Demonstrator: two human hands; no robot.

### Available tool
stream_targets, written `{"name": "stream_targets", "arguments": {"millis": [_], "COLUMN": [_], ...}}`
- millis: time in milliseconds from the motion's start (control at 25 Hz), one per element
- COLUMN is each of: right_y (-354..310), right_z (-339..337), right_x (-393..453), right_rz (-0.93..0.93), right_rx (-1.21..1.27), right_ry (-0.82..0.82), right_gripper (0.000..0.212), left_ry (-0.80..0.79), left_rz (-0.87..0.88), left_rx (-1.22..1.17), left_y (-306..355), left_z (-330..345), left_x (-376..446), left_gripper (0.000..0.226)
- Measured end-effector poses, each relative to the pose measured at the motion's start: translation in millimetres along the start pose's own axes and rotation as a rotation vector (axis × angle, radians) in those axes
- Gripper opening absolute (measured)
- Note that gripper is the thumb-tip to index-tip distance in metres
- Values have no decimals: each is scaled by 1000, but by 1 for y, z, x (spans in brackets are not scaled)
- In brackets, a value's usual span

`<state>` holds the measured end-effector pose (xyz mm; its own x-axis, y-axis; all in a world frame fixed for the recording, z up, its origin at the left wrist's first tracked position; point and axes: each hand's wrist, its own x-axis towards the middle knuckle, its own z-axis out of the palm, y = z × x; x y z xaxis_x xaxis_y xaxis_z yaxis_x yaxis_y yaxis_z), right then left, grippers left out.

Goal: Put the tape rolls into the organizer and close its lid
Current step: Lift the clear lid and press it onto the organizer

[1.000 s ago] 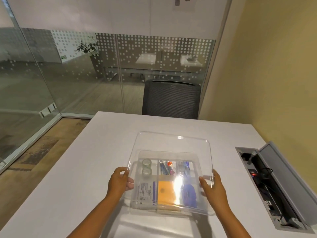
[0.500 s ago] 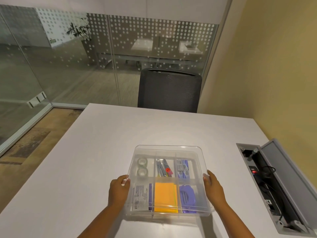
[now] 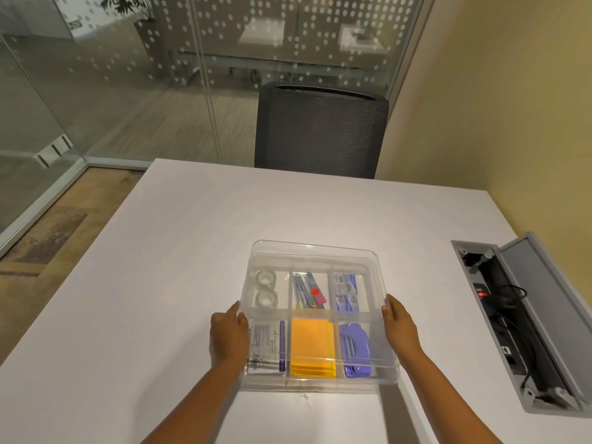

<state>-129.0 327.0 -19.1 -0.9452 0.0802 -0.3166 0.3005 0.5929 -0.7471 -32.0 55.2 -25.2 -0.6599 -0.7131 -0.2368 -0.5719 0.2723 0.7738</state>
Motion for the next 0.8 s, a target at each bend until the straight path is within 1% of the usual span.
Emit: {"name": "stream_targets", "arguments": {"millis": [200, 440, 480, 560, 640, 720, 760, 800], "right_y": [14, 29, 29, 30, 32, 37, 47, 46], "right_z": [2, 8, 9, 13, 16, 23, 32, 33], "right_x": [-10, -27, -28, -29, -37, -37, -33, -35], "right_rz": [-18, -58, -63, -74, -89, -75, -30, -28], "right_rx": [-2, 3, 0, -16, -8, -8, -23, -30], "right_ry": [4, 28, 30, 51, 76, 79, 72, 78], "right_gripper": [44, 43, 43, 43, 44, 45, 45, 45], "left_ry": [15, -15, -30, -59, -71, -92, -96, -78], "left_rz": [18, 19, 15, 20, 65, 65, 38, 65], "left_rx": [54, -6, -34, -69, -30, -3, 30, 41], "left_y": [-14, -31, -34, -39, -45, -54, -64, -62], "left_z": [-1, -3, -4, -4, -8, -5, 3, 2], "left_x": [-11, -26, -27, -27, -29, -25, -20, -22], "left_gripper": [32, 30, 28, 15, 8, 16, 25, 32]}}
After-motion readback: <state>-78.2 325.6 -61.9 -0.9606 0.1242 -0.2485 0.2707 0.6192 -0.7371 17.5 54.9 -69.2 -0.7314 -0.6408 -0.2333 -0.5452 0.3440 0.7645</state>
